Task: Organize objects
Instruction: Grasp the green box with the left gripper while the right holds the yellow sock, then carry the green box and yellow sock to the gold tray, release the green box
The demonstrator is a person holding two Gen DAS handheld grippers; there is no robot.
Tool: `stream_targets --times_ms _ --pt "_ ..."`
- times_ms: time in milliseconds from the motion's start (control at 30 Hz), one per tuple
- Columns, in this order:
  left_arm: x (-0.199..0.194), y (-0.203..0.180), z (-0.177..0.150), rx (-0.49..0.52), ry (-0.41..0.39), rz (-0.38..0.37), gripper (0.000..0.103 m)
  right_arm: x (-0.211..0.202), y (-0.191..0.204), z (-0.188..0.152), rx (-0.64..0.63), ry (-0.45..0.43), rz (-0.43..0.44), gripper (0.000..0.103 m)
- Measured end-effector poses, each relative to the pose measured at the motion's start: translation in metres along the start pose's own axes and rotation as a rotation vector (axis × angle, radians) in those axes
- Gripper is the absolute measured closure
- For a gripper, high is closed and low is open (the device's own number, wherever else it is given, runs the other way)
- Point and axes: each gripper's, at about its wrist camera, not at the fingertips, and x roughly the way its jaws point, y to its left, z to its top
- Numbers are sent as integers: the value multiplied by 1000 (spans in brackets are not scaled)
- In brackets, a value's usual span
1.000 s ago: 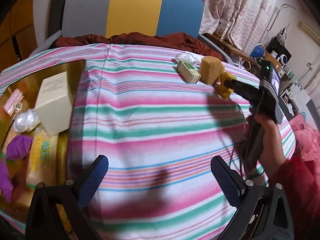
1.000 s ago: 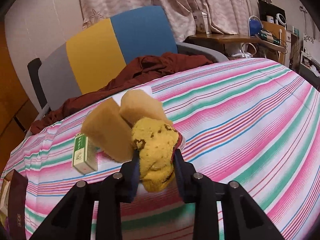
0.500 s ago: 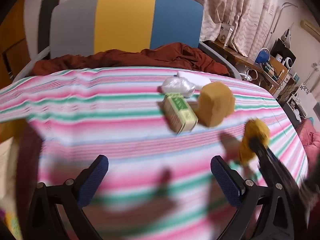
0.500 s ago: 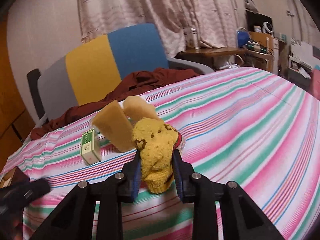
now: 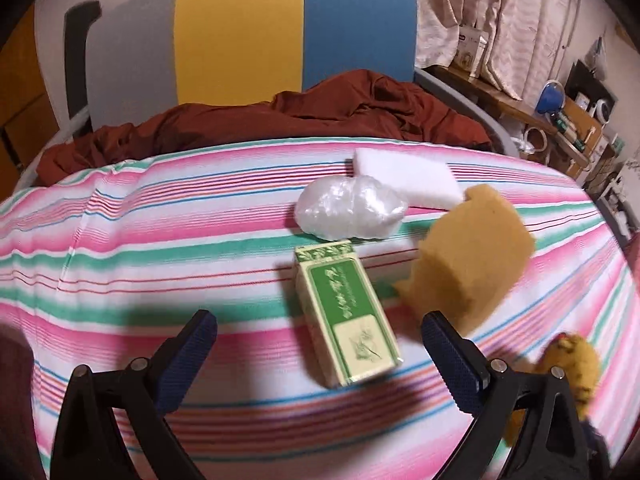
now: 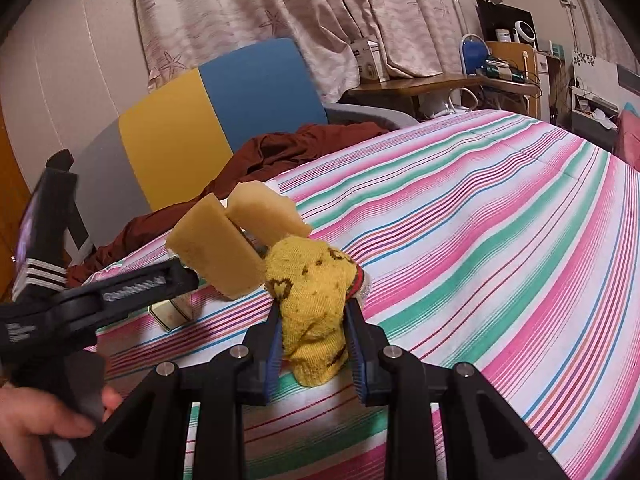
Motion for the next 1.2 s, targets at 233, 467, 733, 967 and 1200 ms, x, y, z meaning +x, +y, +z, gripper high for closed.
stream_targets --times_ms 233,467,733,967,1200 --pt "9 15 -3 5 -32 35 50 0 1 -1 -6 -1 3 75" --pt "-8 35 -16 -32 -69 -31 71 -1 4 -2 -10 -7 -1 75" --pt "-49 51 -51 -48 -150 -58 71 -1 2 -2 -1 -5 7 75" --pt "-99 53 -84 5 -307 -59 71 -26 20 -6 -87 -105 19 75" --pt "-134 72 -115 -4 -356 -67 71 -51 45 -22 -143 -123 49 75"
